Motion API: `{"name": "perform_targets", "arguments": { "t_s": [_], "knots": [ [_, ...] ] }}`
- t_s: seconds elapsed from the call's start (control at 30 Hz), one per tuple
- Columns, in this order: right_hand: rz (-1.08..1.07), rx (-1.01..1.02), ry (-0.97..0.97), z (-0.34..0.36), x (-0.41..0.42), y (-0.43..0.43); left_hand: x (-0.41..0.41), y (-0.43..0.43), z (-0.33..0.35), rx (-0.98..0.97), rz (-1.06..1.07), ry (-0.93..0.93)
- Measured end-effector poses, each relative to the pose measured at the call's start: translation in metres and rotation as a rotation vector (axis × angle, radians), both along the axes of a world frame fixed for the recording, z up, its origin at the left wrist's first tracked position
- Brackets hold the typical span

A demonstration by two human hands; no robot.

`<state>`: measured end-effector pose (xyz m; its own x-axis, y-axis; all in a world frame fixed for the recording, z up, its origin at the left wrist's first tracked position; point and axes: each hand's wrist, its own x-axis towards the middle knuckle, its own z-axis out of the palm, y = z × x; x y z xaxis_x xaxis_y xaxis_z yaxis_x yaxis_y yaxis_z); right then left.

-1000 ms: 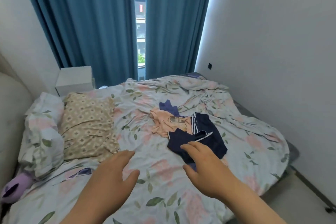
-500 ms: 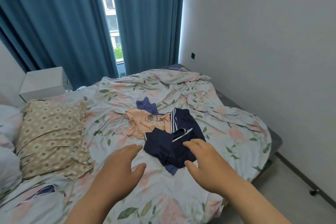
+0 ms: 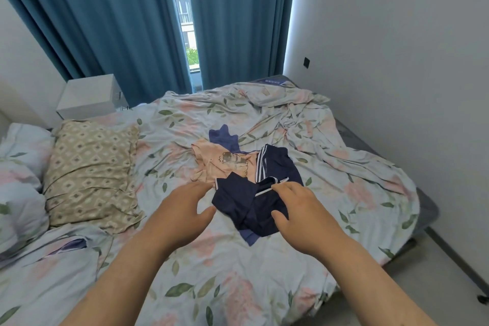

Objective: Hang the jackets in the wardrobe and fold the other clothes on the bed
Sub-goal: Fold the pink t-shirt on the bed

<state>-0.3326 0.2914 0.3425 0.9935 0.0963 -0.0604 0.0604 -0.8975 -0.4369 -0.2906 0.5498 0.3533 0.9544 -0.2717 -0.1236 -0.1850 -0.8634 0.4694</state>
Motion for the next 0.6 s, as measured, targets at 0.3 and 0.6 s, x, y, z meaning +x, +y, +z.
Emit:
{"name": "perform_targets", "arguments": {
  "t_s": [0.3,0.6],
  "knots": [
    [-0.027,-0.056,0.126,-0.026,0.025,-0.002,0.030,0.021,-0.034,-0.066,0.075,0.088],
    [-0.053,-0.032,0.283,-0.090,0.057,0.021,0.075,0.050,-0.099,-0.099,0.109,0.201]
  ]
}}
